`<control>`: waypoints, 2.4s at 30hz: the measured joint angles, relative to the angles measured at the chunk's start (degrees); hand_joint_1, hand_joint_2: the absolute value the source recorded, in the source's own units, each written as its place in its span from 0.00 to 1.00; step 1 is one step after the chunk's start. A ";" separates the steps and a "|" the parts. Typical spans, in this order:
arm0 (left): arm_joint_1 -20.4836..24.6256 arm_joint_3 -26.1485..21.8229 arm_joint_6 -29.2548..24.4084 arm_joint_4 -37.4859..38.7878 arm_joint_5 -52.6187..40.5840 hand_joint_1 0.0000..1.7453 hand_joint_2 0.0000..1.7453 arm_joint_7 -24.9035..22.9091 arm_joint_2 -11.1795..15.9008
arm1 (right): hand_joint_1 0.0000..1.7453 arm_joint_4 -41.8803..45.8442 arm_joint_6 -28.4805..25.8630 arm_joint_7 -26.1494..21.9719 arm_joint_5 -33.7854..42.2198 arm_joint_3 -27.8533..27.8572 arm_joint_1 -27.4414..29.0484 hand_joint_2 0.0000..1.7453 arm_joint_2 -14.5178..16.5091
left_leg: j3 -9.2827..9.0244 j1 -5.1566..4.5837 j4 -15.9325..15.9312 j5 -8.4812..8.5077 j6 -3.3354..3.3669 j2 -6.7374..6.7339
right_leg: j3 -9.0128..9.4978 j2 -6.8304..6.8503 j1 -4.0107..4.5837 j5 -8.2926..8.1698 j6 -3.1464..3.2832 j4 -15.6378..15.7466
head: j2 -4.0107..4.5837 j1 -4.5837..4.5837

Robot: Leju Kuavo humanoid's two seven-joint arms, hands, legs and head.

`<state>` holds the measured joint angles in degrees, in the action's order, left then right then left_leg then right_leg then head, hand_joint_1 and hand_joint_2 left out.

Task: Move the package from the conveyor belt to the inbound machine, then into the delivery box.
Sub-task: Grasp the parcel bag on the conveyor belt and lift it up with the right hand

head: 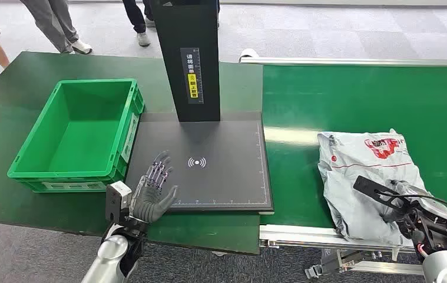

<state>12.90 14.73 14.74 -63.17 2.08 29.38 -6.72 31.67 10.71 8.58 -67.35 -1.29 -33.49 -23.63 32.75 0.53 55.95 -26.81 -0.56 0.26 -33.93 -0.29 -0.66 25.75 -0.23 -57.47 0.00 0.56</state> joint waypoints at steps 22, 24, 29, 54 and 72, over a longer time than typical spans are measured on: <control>0.39 0.17 0.32 0.40 -0.02 0.00 1.00 -0.53 -0.66 | 1.00 -2.62 -0.12 -2.24 2.53 -0.02 -1.09 1.00 0.35 | -0.10 0.00 0.06 0.01 0.02 0.03 | 0.12 0.01 0.00 0.00 0.00 0.01 | 0.01 0.00; 0.39 0.17 0.45 0.42 -0.02 0.00 1.00 -0.78 -0.73 | 1.00 -2.59 -0.80 -2.79 2.95 -0.02 -1.09 1.00 0.32 | -0.10 0.00 0.06 0.01 0.02 0.03 | 0.13 0.01 0.00 0.00 0.00 0.01 | 0.01 0.01; 0.37 0.17 0.57 0.38 0.03 0.00 1.00 -1.09 -0.75 | 1.00 -2.01 -0.95 -5.04 3.74 -0.58 -1.07 1.00 0.24 | -0.10 0.01 0.06 0.01 0.01 0.03 | 0.14 0.01 0.01 0.00 0.00 0.01 | 0.00 0.01; -1.03 0.14 -0.11 -1.82 0.14 0.00 1.00 -0.72 -0.45 | 1.00 6.96 -10.02 -14.88 14.41 -4.88 2.88 1.00 1.09 | 0.00 0.01 0.04 0.00 0.01 -0.01 | 0.08 0.01 0.01 0.00 0.00 -0.01 | 0.00 0.01; -1.17 0.02 -13.68 -16.96 -4.19 0.00 1.00 5.84 0.49 | 1.00 30.86 -33.91 -33.44 33.55 1.93 9.07 1.00 12.00 | 0.06 0.03 0.04 0.03 0.02 0.12 | 0.04 0.20 0.07 0.02 0.00 -0.01 | 0.00 0.01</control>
<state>11.72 14.75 1.06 -80.13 -2.11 35.21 -6.24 62.53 -23.20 -24.86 -33.80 0.64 -24.42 -11.62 32.80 0.56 55.99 -26.78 -0.54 0.38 -33.89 -0.09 -0.59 25.77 -0.23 -57.48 0.00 0.56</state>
